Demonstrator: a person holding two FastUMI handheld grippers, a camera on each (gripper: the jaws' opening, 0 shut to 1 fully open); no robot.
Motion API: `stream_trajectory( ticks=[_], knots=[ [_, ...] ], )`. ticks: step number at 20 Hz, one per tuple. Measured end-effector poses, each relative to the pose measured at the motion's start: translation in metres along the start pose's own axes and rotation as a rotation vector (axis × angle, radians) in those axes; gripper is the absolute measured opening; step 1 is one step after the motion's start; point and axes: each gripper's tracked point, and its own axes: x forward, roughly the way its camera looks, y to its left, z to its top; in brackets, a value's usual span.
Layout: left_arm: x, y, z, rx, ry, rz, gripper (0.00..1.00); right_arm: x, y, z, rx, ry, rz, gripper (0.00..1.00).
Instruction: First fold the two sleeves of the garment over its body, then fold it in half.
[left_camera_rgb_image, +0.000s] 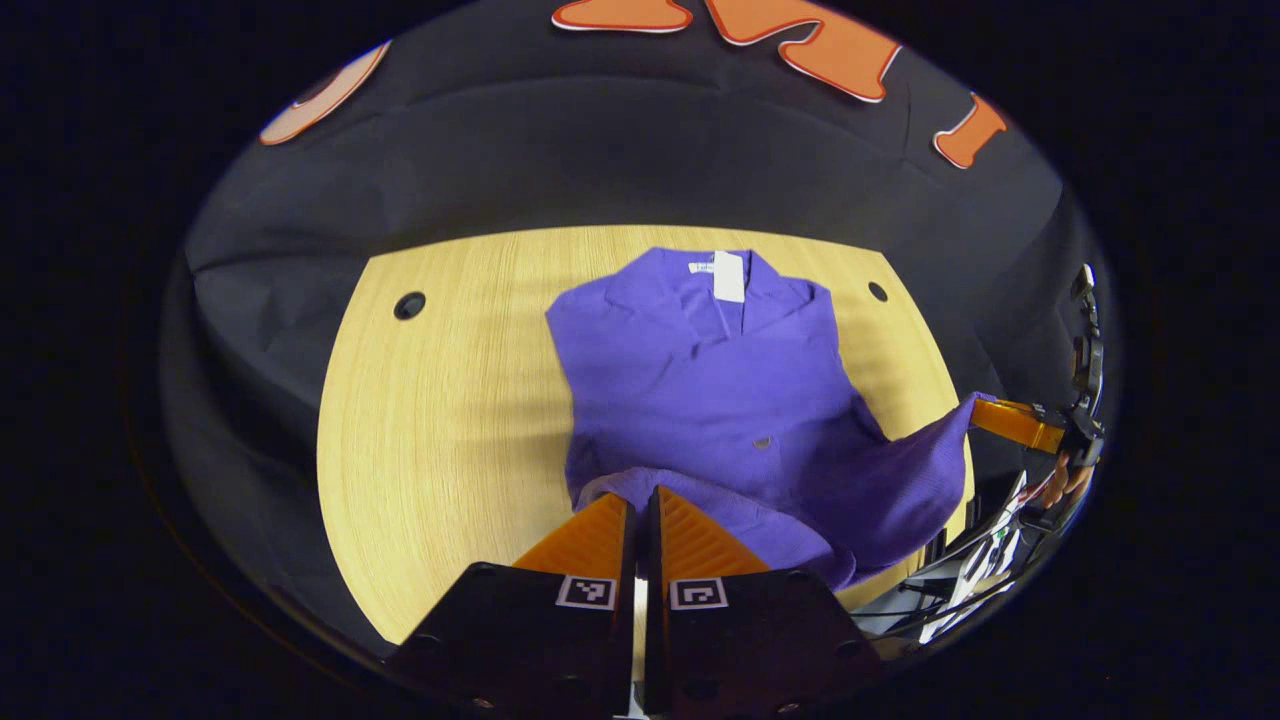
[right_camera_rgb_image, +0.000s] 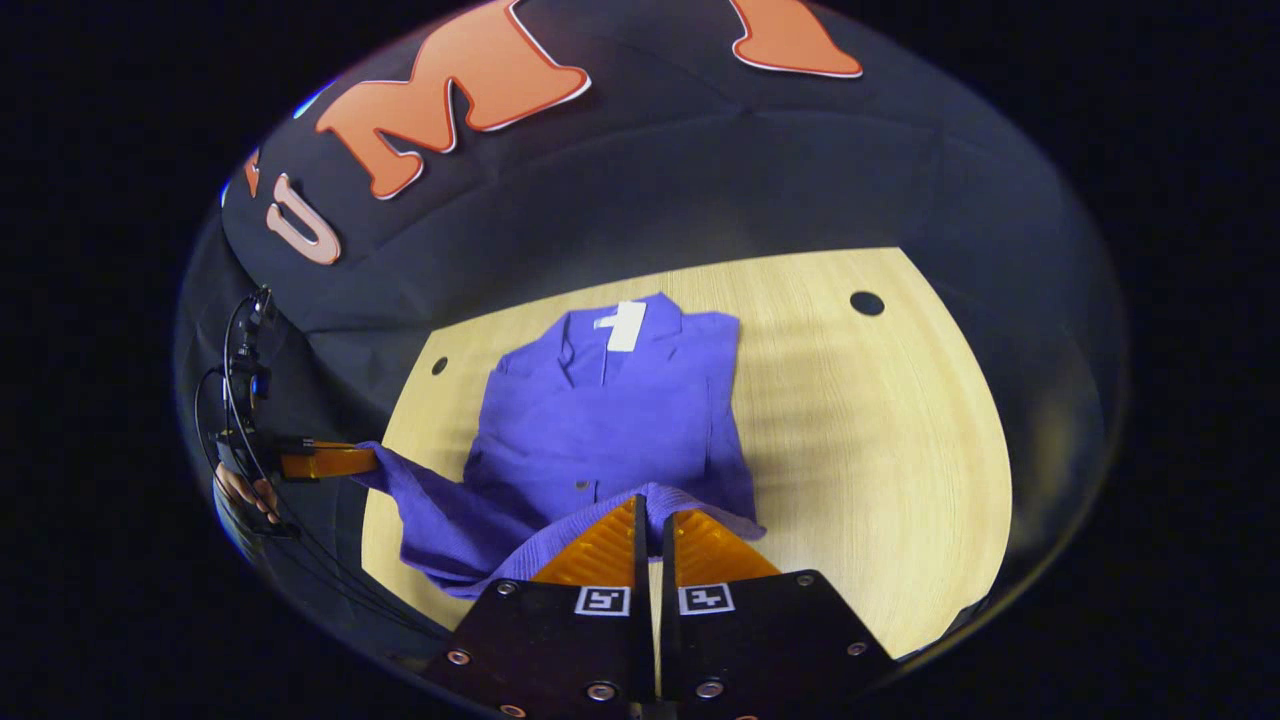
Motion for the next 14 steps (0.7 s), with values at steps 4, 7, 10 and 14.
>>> stream_trajectory(
  ticks=[4, 7, 10, 14],
  knots=[
    [0.015, 0.01, 0.062, 0.025, -0.054, 0.038, 0.06, 0.021, -0.002, 0.046, 0.003, -0.029, -0.008, 0.03],
    [0.028, 0.007, 0.107, 0.0, -0.088, 0.023, 0.06, 0.041, -0.004, 0.086, 0.01, -0.06, -0.017, 0.03],
    [0.038, 0.015, 0.15, 0.025, -0.139, 0.059, 0.06, 0.061, -0.01, 0.12, 0.018, -0.081, -0.024, 0.03],
    [0.064, 0.025, 0.195, 0.054, -0.231, 0.115, 0.06, 0.086, -0.022, 0.16, 0.032, -0.142, -0.061, 0.03]
  ],
)
